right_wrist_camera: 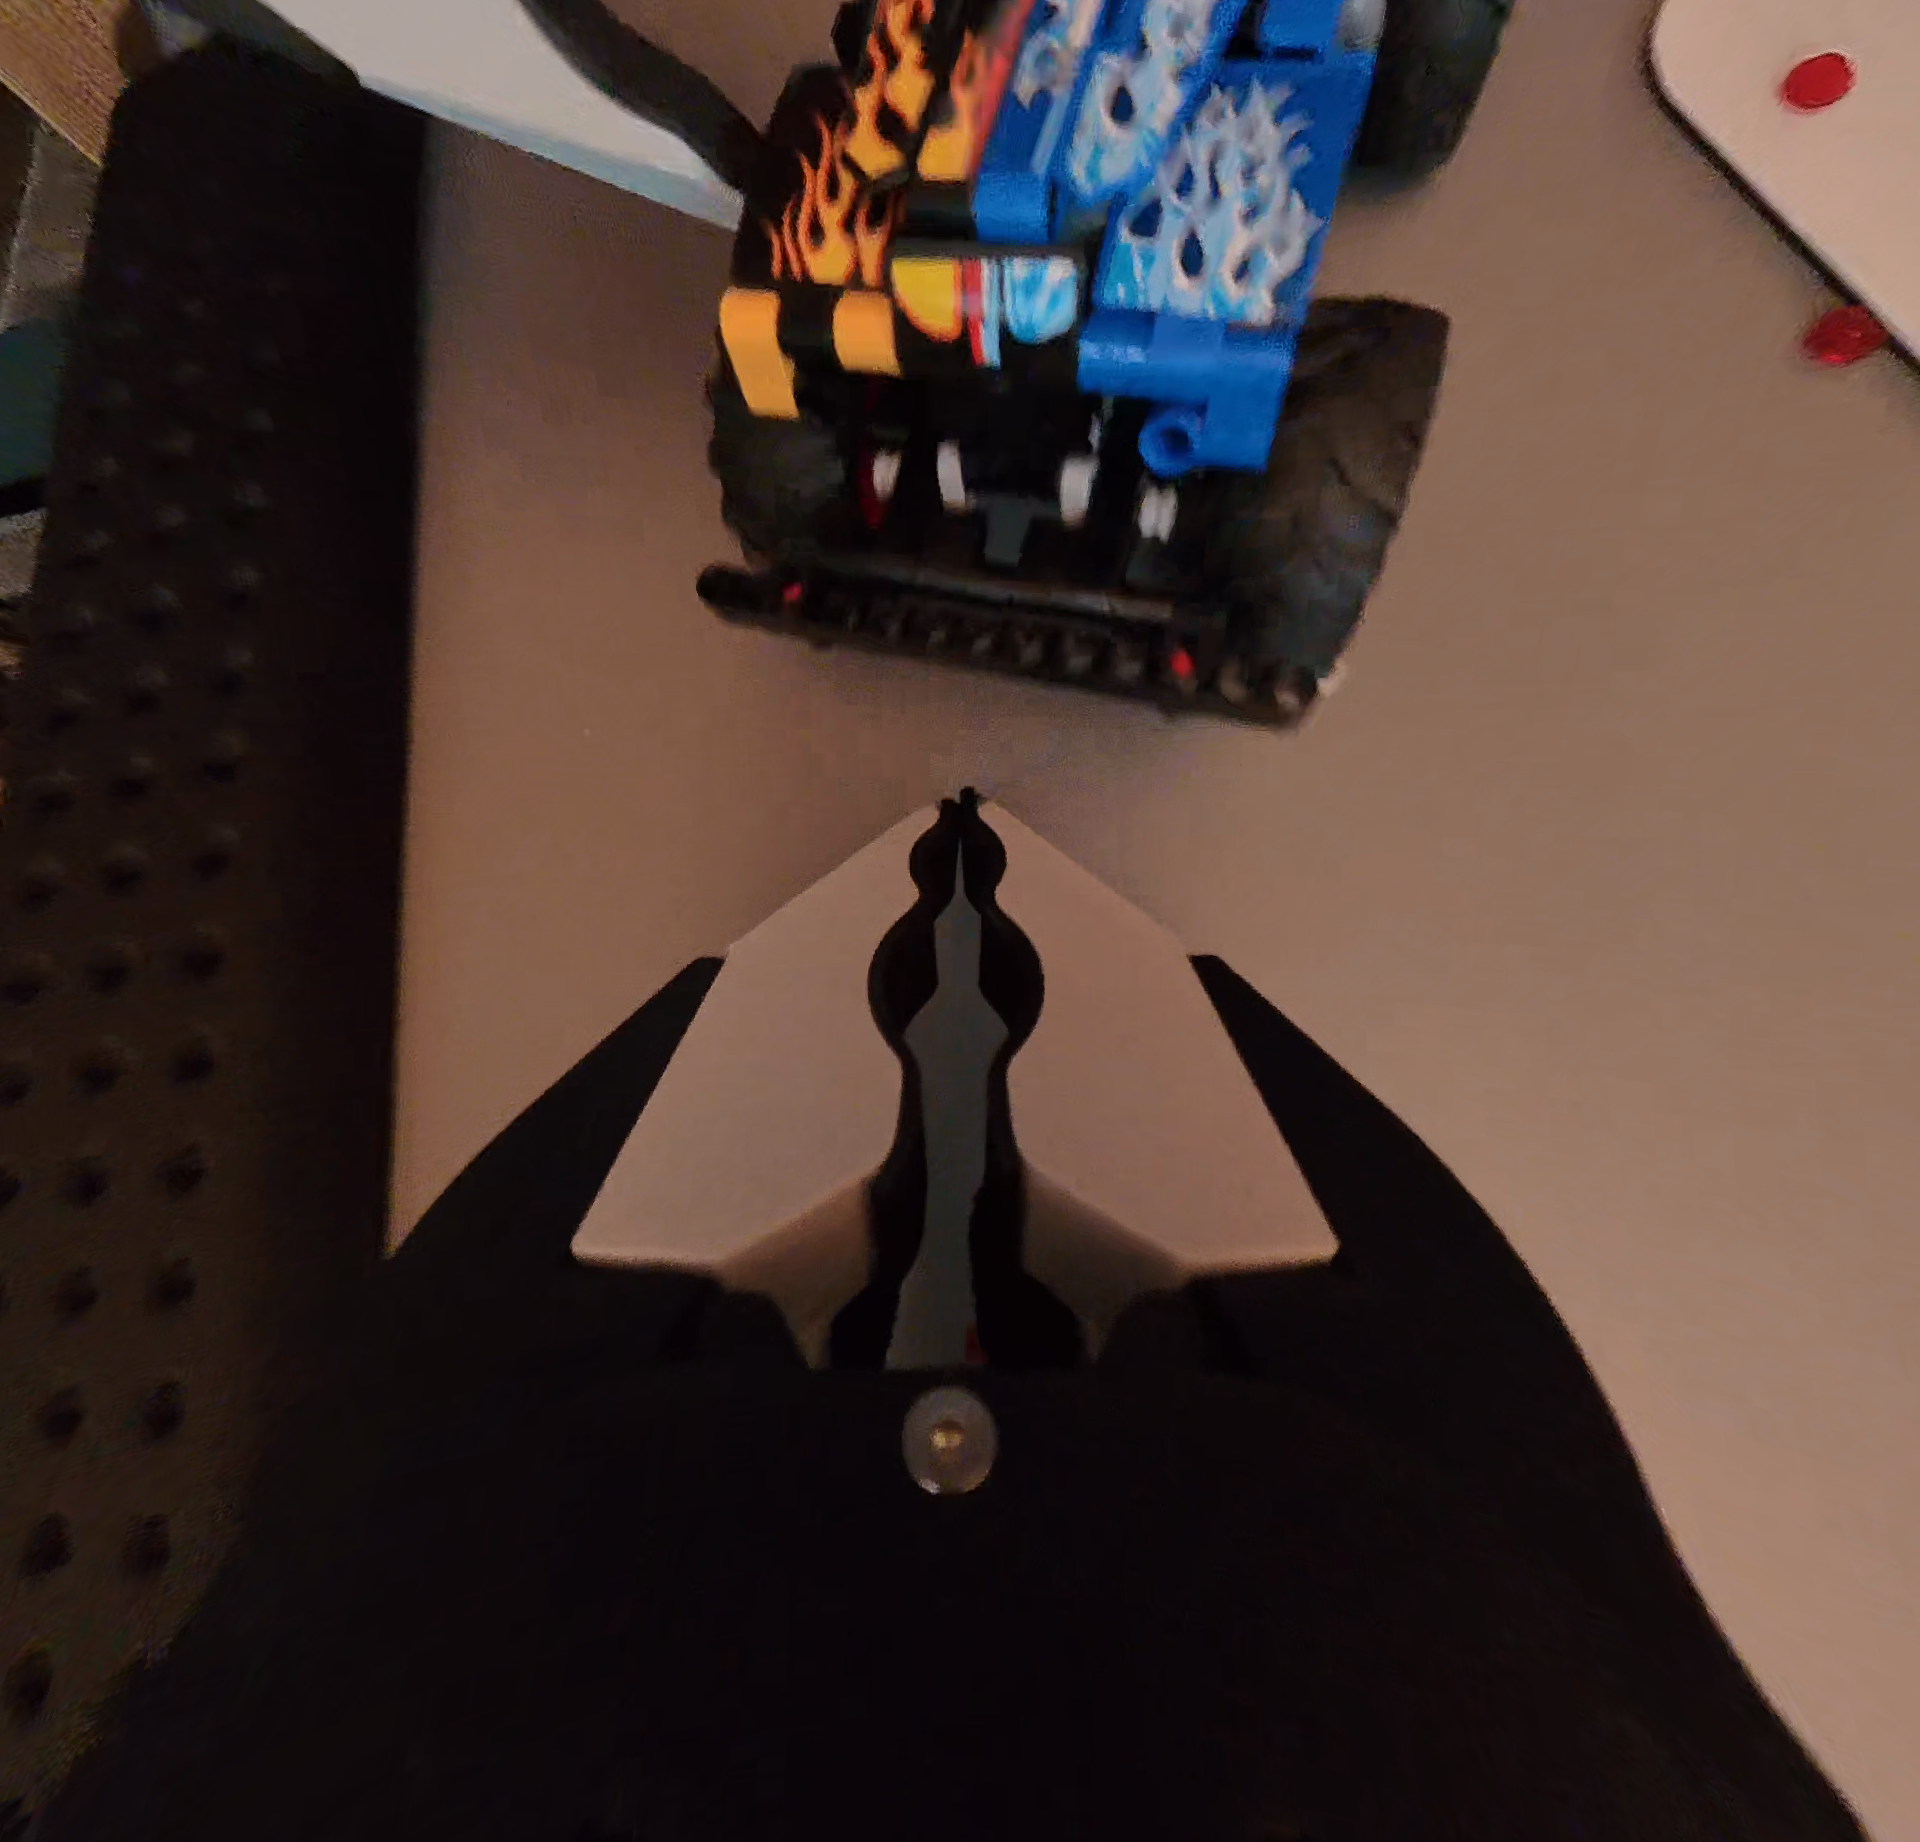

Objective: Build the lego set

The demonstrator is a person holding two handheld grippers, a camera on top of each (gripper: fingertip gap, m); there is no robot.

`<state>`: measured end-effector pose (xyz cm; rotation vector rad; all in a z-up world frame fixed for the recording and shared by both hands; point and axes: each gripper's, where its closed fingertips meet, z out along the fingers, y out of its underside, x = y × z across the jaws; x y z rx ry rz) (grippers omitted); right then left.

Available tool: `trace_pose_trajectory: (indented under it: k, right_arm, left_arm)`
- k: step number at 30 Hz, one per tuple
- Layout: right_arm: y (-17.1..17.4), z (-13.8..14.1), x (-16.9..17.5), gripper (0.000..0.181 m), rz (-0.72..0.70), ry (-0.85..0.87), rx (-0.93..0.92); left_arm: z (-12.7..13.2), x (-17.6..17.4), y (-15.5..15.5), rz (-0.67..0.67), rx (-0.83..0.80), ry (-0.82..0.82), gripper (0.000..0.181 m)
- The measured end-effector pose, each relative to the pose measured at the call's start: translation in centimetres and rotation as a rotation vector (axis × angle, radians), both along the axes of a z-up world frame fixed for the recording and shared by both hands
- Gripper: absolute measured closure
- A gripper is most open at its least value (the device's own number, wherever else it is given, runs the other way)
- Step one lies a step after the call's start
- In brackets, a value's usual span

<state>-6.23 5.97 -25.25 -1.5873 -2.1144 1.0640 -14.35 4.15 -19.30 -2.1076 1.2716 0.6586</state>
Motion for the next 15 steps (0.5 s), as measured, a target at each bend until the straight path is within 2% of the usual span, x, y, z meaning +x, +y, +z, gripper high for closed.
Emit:
trace_pose_trajectory:
  k: [5, 10, 15]
  right_arm:
    - [0.6, 0.7, 0.0, 0.169, 0.001, 0.055, 0.045]
    - [-0.7, -0.2, -1.5, 0.159, 0.063, 0.041, 0.137]
    - [-0.3, -0.1, -3.4, 0.158, 0.047, 0.060, 0.206]
  left_arm:
    - [-0.5, -2.8, 0.6, 0.072, 0.010, -0.005, 0.137]
    - [-0.4, -3.8, 0.6, 0.116, 0.011, -0.052, 0.137]
    - [-0.5, -5.6, 0.8, 0.180, 0.053, -0.059, 0.138]
